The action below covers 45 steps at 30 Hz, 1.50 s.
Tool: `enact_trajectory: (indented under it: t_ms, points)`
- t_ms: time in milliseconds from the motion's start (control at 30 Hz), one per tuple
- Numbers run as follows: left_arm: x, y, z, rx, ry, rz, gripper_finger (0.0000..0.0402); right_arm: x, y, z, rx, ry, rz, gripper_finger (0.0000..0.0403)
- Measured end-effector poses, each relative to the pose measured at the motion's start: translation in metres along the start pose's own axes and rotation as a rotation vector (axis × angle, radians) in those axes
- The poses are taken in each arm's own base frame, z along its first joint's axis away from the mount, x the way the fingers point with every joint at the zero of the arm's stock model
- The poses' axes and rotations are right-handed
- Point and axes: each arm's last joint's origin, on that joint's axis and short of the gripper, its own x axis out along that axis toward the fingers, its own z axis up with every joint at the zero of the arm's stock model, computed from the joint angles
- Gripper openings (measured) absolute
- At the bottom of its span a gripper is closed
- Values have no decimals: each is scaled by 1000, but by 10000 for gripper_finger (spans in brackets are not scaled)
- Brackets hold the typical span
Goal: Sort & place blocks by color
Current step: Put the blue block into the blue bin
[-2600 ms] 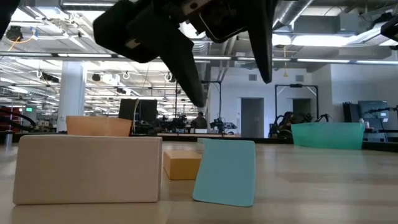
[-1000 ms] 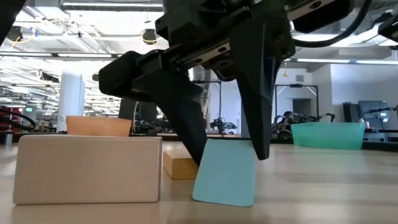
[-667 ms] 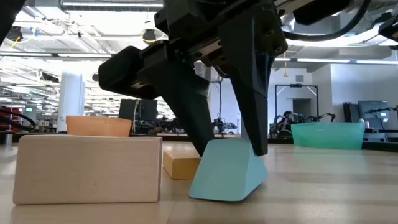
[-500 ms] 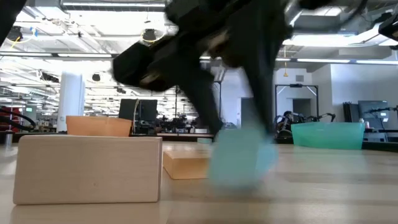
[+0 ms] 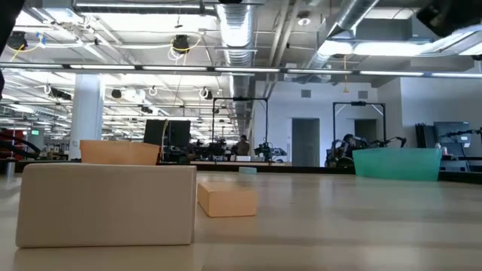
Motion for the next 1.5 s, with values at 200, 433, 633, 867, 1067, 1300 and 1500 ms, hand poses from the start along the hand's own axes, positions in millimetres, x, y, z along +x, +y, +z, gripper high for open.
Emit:
enact_trajectory:
  t_ms: [200,433,633,867,1067,1300,1500]
  points:
    - [-22,36,11,39,-8,39,115,3,-13,19,-18,-133,-40,207]
    - [-26,100,-11,-95,-122,-161,115,3,-29,38,62,-271,-93,207]
    - [-20,154,-31,-278,-387,-532,115,4,-39,66,60,-496,-122,207]
    - [-6,180,-32,-372,-512,-710,115,19,-51,94,33,-679,-198,207]
    - [-3,180,-22,-340,-539,-881,114,40,-64,110,89,-712,-216,220]
    - [-1,180,-22,-318,-471,-915,114,45,-71,138,41,-587,-187,294]
    - [-3,180,-22,-314,-444,-943,114,47,-73,156,-73,-464,-238,364]
